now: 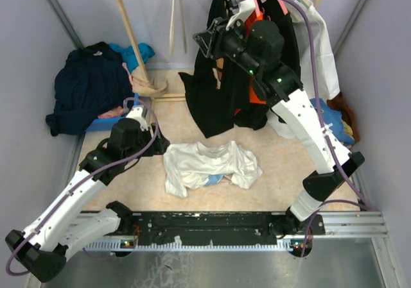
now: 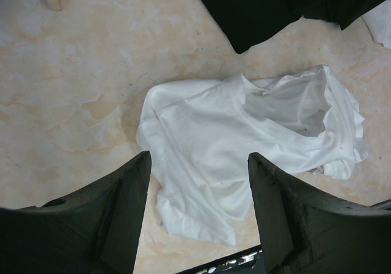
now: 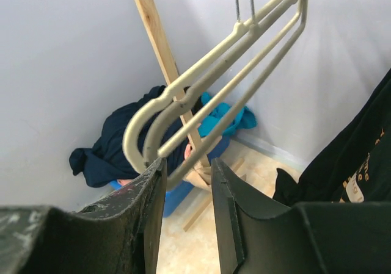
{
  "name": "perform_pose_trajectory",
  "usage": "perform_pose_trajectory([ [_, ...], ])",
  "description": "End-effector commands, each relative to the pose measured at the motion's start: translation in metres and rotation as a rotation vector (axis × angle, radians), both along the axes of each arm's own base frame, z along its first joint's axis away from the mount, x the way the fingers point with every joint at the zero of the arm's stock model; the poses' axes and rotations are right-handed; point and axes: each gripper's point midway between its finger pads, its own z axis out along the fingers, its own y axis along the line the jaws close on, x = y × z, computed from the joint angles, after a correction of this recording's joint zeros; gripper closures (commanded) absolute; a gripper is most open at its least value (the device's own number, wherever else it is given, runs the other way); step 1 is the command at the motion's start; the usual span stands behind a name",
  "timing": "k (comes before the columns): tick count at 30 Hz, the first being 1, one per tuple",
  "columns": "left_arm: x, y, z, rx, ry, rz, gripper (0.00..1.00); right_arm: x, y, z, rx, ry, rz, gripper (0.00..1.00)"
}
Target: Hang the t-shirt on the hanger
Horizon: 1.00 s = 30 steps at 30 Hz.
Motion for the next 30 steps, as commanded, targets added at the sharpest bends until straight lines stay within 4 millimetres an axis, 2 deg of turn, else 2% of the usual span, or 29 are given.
perform_pose_trajectory([
  [1,0.001,0.001,0.008,0.003,-0.019,-0.005,0.29,-0.014,-0.008,0.034,0.041,-0.094,-0.001,0.65],
  [5,0.002,0.000,0.010,0.003,-0.021,-0.005,0.29,-0.009,-0.005,0.029,0.029,-0.083,-0.002,0.62],
  [7,0.002,0.001,0.010,0.004,-0.022,-0.005,0.29,-0.010,-0.001,0.030,0.029,-0.085,0.016,0.50],
  [9,0.003,0.001,0.009,0.005,-0.022,-0.004,0.29,-0.014,0.002,0.031,0.039,-0.088,0.043,0.42],
  [14,0.004,0.000,0.008,0.009,-0.018,-0.007,0.29,-0.020,0.014,0.033,0.046,-0.089,0.063,0.34],
  [16,0.004,0.000,0.008,0.010,-0.018,-0.007,0.29,-0.022,0.016,0.034,0.044,-0.084,0.053,0.33],
  [18,0.004,0.000,0.008,0.010,-0.020,-0.007,0.29,-0.012,0.025,0.020,0.023,-0.051,0.037,0.33],
  [24,0.004,-0.001,0.006,0.007,-0.020,-0.008,0.29,-0.006,0.038,0.008,0.070,-0.004,0.029,0.35],
  [30,0.003,0.000,0.009,0.004,-0.028,-0.005,0.29,-0.008,0.058,0.006,0.134,0.004,0.095,0.40],
])
